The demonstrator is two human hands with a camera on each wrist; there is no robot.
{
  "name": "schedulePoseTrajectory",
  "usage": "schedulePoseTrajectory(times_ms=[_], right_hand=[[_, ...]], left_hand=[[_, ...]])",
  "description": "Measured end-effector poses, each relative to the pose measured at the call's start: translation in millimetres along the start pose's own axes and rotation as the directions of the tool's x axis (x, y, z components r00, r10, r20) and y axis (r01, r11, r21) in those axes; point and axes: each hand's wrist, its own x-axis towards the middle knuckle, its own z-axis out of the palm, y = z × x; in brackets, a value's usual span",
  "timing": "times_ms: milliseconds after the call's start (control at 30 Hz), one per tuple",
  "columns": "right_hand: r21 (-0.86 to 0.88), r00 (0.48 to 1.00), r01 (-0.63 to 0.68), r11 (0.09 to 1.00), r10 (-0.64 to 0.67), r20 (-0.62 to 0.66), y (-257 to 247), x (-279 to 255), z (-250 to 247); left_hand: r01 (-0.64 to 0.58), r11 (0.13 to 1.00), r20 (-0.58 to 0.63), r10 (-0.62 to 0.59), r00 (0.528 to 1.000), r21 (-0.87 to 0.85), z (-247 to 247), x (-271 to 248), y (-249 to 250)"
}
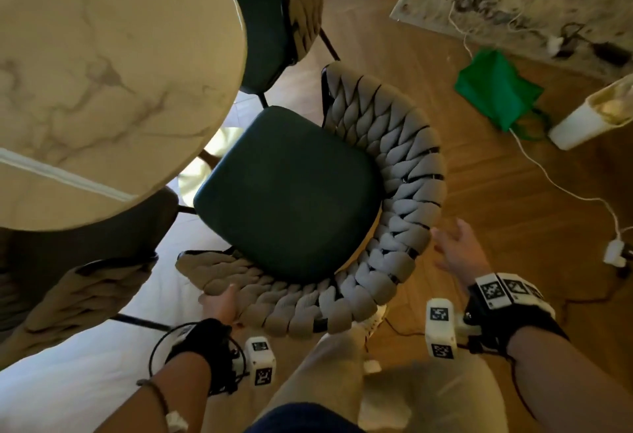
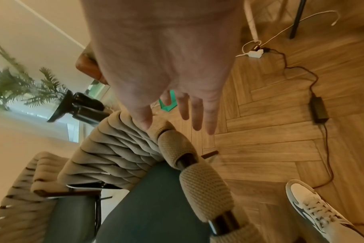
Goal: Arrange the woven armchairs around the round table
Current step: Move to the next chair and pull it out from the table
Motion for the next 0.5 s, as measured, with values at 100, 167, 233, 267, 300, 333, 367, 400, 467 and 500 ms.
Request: schedulePoseTrajectory(times_ms=[100,167,233,267,300,333,367,400,467,500], right_hand=[[-0.013,0.994,0.02,1.0,-0.019,0.107,-12,21,2],[-0.087,0.99,0.05,0.995,-0.037,0.138,-9,34,4],[-0.133,0.986,0.074,0.988,-0.053,0.157,0,49,3],[-0.131,0.982,0.091,0.987,-0.067,0.175,3,54,1],[-0.123,0.978,0.103,0.987,-0.078,0.194,4,58,-1],[-0.109,0.973,0.104,0.989,-0.079,0.215,-1,56,-3],[-0.104,0.97,0.097,0.99,-0.071,0.233,-4,60,-6],[-0.1,0.969,0.097,0.99,-0.071,0.237,-6,65,-9],[-0.115,0.962,0.117,0.986,-0.084,0.259,-11,75,-16],[-0.114,0.958,0.12,0.986,-0.085,0.273,-16,79,-19]], left_hand=[[0.042,0.999,-0.054,-0.042,0.998,-0.008,8,4,4],[0.071,0.997,-0.08,-0.071,0.994,-0.004,10,10,6],[0.076,0.997,-0.094,-0.078,0.992,-0.028,11,16,4],[0.082,0.996,-0.1,-0.085,0.991,-0.035,13,19,3],[0.092,0.995,-0.112,-0.096,0.989,-0.041,14,24,-2],[0.094,0.995,-0.128,-0.099,0.987,-0.045,17,31,-7],[0.104,0.994,-0.136,-0.109,0.985,-0.041,22,27,-6],[0.1,0.994,-0.152,-0.107,0.983,-0.054,27,21,-3],[0.104,0.993,-0.175,-0.112,0.978,-0.055,37,14,-4],[0.092,0.994,-0.184,-0.101,0.978,-0.058,42,10,-2]])
